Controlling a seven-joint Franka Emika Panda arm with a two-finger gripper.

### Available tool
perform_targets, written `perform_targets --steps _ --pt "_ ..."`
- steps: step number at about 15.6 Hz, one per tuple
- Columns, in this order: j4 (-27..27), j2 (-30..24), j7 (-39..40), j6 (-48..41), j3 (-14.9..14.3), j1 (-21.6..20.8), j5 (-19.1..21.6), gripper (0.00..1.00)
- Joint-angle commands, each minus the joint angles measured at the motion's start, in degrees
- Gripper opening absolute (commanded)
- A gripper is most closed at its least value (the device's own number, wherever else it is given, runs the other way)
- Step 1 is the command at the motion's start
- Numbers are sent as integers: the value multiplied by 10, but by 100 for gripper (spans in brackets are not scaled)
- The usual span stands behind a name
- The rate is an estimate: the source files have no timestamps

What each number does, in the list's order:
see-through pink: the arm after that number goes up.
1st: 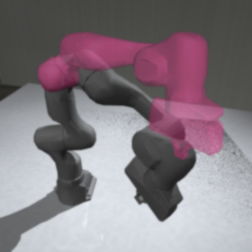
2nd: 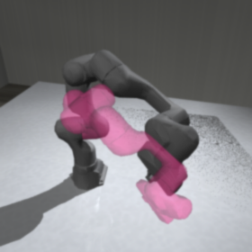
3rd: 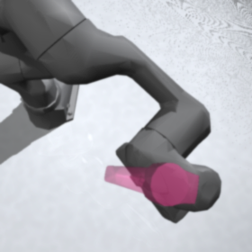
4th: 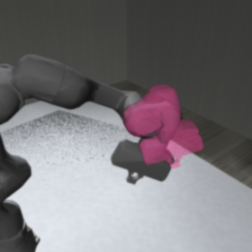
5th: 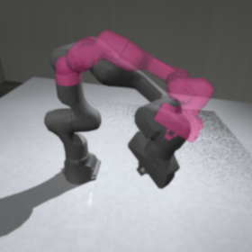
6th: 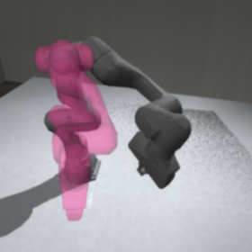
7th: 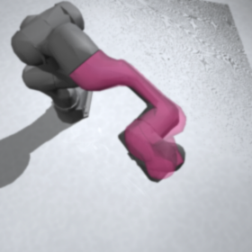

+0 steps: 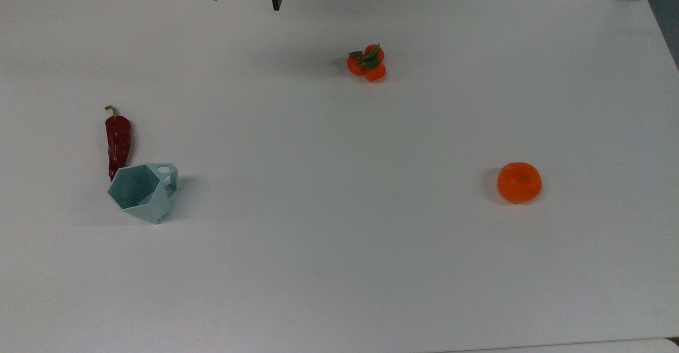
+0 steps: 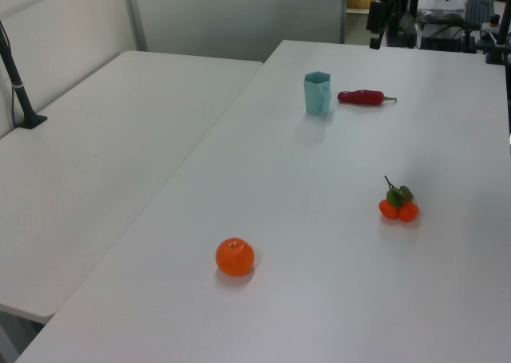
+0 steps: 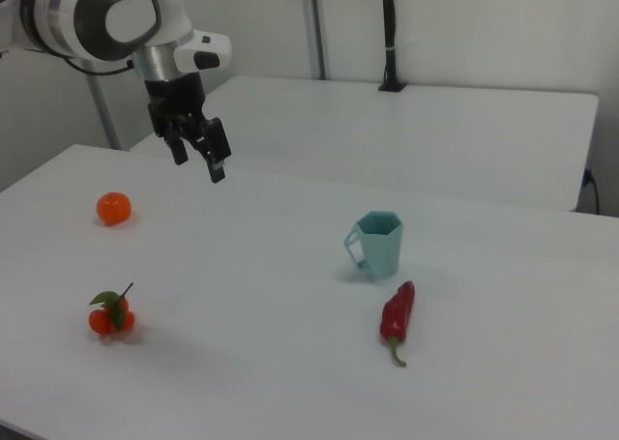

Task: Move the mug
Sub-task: 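Move the open gripper down to the rim of the teal mug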

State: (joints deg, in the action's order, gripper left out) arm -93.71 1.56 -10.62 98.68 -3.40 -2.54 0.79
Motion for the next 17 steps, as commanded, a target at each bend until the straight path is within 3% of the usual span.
perform_targets --steps 1,4,9,10,13,17 --pt "15 27 -132 61 -9 1 -4 100" --pt "15 58 -249 120 -11 10 -7 100" --pt "16 111 -300 189 -14 35 0 99" --pt "16 123 -312 210 -14 35 0 94" --pt "16 147 -333 258 -15 52 -1 91" --pt "16 190 -332 325 -15 54 -8 74"
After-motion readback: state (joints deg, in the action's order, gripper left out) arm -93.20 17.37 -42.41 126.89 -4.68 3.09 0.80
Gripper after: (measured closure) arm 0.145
